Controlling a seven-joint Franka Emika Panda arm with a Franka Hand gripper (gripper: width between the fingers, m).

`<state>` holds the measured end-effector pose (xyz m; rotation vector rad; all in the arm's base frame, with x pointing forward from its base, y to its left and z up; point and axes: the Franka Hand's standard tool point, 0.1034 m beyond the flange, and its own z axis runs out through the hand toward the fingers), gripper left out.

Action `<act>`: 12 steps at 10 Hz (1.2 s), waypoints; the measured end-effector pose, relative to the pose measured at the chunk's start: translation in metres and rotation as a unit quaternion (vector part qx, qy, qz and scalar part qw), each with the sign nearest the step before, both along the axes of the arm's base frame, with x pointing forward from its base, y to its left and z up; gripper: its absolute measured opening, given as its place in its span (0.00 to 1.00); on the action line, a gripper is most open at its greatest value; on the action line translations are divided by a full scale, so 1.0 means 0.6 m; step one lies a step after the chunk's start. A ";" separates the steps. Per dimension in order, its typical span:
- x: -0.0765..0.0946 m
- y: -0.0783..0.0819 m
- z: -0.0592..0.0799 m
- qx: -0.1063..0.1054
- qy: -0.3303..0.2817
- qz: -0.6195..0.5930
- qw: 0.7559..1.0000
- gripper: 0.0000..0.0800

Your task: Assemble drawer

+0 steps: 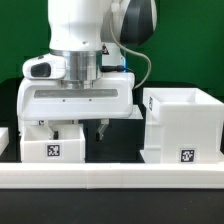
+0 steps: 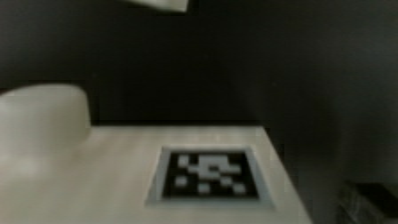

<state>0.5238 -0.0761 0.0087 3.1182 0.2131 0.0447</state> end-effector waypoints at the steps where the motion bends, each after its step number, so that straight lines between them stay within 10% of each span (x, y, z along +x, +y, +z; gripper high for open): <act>1: -0.001 0.000 -0.003 -0.001 -0.003 0.000 1.000 0.81; 4: 0.002 0.002 -0.004 -0.002 -0.007 0.002 1.000 0.81; 6: 0.002 0.004 -0.004 -0.002 -0.008 0.003 1.000 0.66; 8: 0.002 0.004 -0.004 -0.002 -0.008 0.003 1.000 0.26; 12: 0.003 0.004 -0.004 -0.002 -0.008 0.003 1.000 0.05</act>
Offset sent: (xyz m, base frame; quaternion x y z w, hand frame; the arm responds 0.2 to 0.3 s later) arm -0.0008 0.0002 -0.0071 -0.0075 0.0043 0.0065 0.9999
